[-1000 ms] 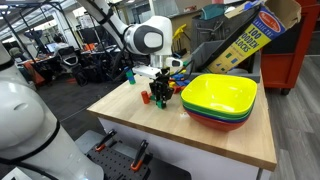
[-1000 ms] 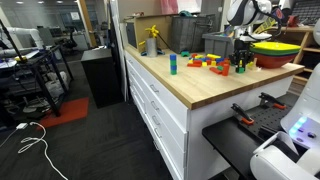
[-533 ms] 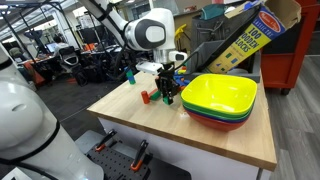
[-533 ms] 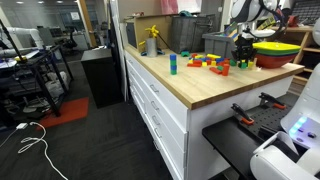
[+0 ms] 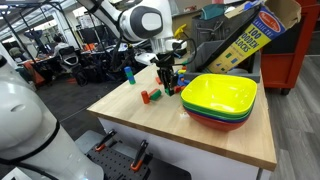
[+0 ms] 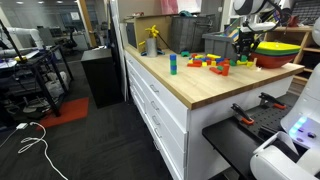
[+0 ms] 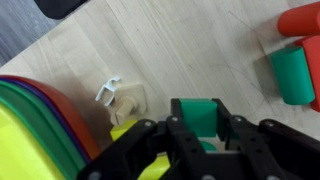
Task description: Pick up one square green block and put it on the pile of stacked up blocks on the left
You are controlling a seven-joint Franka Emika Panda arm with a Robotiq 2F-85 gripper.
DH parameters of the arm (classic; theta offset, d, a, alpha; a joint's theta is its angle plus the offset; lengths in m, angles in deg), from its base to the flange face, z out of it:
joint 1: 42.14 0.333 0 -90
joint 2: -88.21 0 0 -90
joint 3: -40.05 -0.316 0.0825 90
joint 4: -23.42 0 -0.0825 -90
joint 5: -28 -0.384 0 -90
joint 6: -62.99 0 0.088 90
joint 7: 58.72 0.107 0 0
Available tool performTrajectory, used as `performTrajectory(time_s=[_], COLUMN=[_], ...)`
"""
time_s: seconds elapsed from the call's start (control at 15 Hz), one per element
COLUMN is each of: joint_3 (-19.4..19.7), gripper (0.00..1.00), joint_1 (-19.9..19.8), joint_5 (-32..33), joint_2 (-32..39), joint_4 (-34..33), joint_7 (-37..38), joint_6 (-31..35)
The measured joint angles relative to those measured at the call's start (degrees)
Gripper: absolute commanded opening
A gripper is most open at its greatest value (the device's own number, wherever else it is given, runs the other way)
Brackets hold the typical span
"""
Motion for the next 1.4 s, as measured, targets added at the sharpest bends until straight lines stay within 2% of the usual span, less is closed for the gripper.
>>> performTrajectory(time_s=[0.4, 0.73, 1.4], joint_3=[-4.1, -8.3, -15.3], gripper=[0.08, 0.08, 0.08], joint_1=[1.0, 2.5, 9.9], joint_5=[0.0, 0.1, -4.8], joint_2=[-4.3, -8.5, -9.7], joint_4=[0.0, -0.2, -3.3], joint_7=[5.7, 9.1, 10.5], joint_6=[-3.3, -9.5, -18.3])
